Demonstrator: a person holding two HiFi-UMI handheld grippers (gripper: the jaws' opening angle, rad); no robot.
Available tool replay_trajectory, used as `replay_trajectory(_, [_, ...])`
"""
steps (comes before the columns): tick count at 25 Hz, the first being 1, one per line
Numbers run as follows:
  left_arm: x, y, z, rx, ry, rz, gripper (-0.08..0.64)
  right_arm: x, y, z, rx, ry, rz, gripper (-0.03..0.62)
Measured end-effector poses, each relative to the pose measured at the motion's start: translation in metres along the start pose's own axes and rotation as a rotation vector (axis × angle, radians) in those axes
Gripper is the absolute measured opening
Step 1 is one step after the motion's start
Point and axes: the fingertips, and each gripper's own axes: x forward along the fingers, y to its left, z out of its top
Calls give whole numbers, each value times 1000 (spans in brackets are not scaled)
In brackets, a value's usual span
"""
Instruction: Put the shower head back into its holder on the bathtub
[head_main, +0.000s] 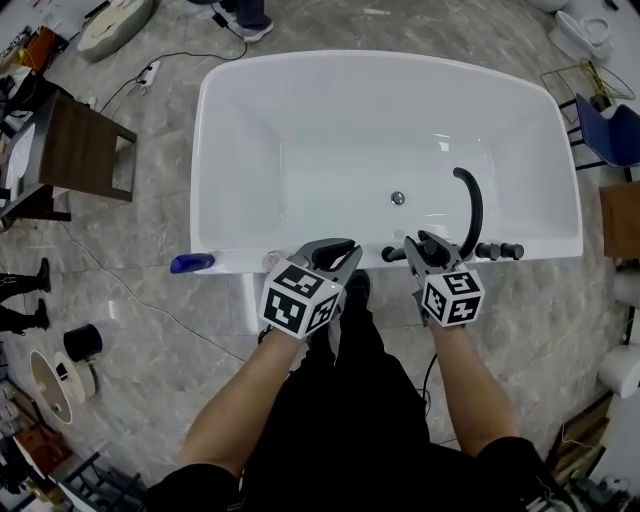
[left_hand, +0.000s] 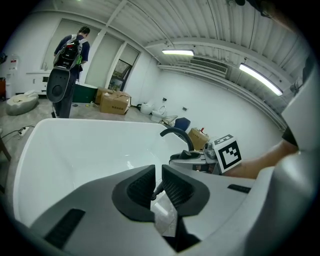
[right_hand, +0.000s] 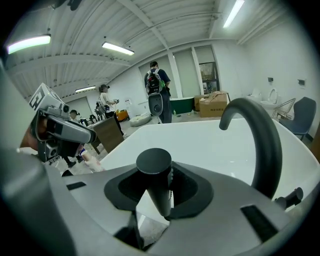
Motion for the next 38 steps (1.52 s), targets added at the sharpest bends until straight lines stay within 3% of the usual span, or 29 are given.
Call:
replay_trajectory(10, [-11,16,-12,-32,1,35,52,22,3,-28,-40,64,-13,137])
replay_trajectory(26, [-19,9,-30,-38,26,36,51,35,-7,-68,23,148,-54,144])
replay_trajectory(38, [-26,7,-35,-31,48,38,49,47,-4,-66,53,163,-55,156])
